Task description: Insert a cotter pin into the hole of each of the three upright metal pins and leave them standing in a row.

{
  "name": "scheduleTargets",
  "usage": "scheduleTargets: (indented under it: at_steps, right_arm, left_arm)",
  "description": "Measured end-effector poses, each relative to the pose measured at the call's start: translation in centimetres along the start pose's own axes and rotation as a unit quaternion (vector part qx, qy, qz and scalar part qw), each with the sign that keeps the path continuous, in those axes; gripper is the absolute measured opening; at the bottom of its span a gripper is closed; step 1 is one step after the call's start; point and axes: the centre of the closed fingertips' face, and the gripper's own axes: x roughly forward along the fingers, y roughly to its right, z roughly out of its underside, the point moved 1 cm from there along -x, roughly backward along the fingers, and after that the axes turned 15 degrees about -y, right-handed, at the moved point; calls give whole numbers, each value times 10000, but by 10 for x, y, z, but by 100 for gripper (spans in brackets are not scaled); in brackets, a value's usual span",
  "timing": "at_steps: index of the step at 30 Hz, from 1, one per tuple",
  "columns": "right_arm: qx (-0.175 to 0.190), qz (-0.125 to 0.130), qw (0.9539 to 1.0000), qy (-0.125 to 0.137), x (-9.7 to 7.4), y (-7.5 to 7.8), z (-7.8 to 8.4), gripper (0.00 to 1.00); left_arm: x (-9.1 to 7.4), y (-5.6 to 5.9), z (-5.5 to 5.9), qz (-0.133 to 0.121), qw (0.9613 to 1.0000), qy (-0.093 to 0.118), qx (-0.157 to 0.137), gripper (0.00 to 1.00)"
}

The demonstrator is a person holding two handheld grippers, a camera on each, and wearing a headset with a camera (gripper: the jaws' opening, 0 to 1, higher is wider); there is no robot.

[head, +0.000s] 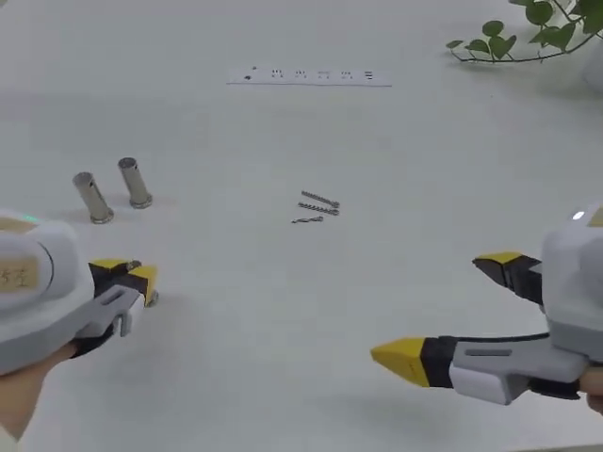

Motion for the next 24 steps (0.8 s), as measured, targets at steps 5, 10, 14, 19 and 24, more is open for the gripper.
scheduleTargets:
  at_steps: [5, 10, 14, 19, 24]
  right_arm:
    - [-28, -5, 10000, 8, -1, -1, -1, 94]
    - [-78, 4, 10000, -18, -2, -2, -4, 94]
    - [-118, -3, 9999, -38, -2, -3, -7, 94]
    - [-234, -35, 9997, -88, 0, -7, -12, 94]
    - [-329, -75, 9994, -123, 3, -9, -19, 94]
  left_arm:
    - [-2, 0, 2, 37, 9999, 98, -58, 8]
    - [-1, 1, 8, 31, 9999, -69, 149, 8]
    - [-3, 3, 9, 65, 9999, -51, 143, 11]
    - [-6, 5, 9, 203, 9997, -94, 99, 14]
    - [-16, 4, 3, 291, 9996, 10, 66, 17]
